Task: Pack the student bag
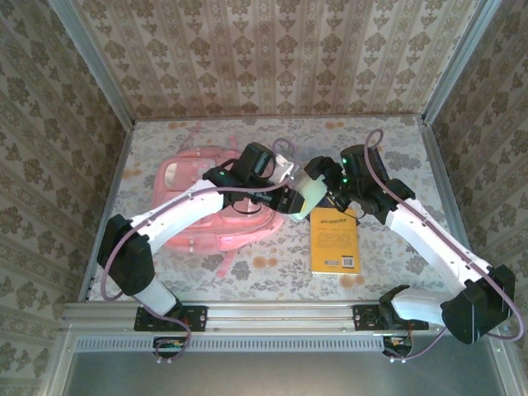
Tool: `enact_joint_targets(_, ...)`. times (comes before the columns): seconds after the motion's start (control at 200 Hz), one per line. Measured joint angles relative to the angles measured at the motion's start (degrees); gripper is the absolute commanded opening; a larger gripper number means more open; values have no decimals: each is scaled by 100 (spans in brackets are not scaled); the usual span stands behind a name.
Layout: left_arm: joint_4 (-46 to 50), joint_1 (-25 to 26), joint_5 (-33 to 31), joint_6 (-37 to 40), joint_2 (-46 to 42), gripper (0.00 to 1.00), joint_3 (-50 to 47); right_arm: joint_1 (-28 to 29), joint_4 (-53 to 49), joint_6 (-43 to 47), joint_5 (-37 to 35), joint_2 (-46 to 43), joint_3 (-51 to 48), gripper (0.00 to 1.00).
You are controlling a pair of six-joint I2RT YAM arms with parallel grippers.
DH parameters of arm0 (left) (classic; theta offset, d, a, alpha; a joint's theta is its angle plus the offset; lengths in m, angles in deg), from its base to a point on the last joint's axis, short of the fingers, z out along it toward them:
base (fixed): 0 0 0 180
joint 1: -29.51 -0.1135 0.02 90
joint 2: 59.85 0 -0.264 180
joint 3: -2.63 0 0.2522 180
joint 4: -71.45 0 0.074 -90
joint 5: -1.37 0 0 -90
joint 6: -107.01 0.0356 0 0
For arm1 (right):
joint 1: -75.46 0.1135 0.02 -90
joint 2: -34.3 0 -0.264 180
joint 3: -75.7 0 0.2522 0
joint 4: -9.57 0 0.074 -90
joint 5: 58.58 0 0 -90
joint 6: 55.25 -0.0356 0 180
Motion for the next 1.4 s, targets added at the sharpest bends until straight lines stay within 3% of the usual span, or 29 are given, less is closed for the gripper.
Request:
enact_joint_targets(0.16, -46, -389, 925, 37, -501, 40, -199, -656, 673, 1311, 1460, -249, -149, 99)
enact_joint_targets(0.32, -304, -557, 1698, -173, -776, 40, -533, -1517, 1956, 1502, 3241, -527, -831, 100)
enact_joint_targets(0.48, -763, -688, 2181, -487, -785, 40, -719, -1602, 2719, 1340, 4454, -236, -994, 97)
enact_joint_targets(0.62, -988, -721, 2406, -658, -787, 40, -719, -1528, 3042, 1305, 5053, -243, -1032, 82)
enact_joint_targets(0.72, -1141, -750, 2505, -769, -787, 41, -734, -1488, 3246, 1220, 5235, -284, -1119, 65)
enact_joint_targets(0.825, -1185, -782, 2566, -861, -785, 48, -737, -1480, 3351, 1156, 5259, -289, -1222, 58)
enact_joint_targets(0.94, -1165, -787, 2564, -955, -774, 65, -754, -1504, 3407, 1080, 5241, -361, -1342, 47)
enact_joint_targets(1.03, -1139, -828, 2529, -984, -774, 78, -756, -1615, 3453, 1054, 5134, -487, -1526, 47)
enact_joint_targets(1.11, -997, -992, 2398, -997, -774, 83, -756, -1753, 3438, 1049, 4916, -612, -1725, 47)
enact_joint_targets(1.245, -570, -1635, 1681, -975, -774, 84, -756, -1902, 3180, 1115, 4232, -879, -2107, 46)
enact_joint_targets(1.4, 22, -2153, 267, -946, -776, 81, -754, -1917, 2879, 1217, 3416, -1239, -2564, 45)
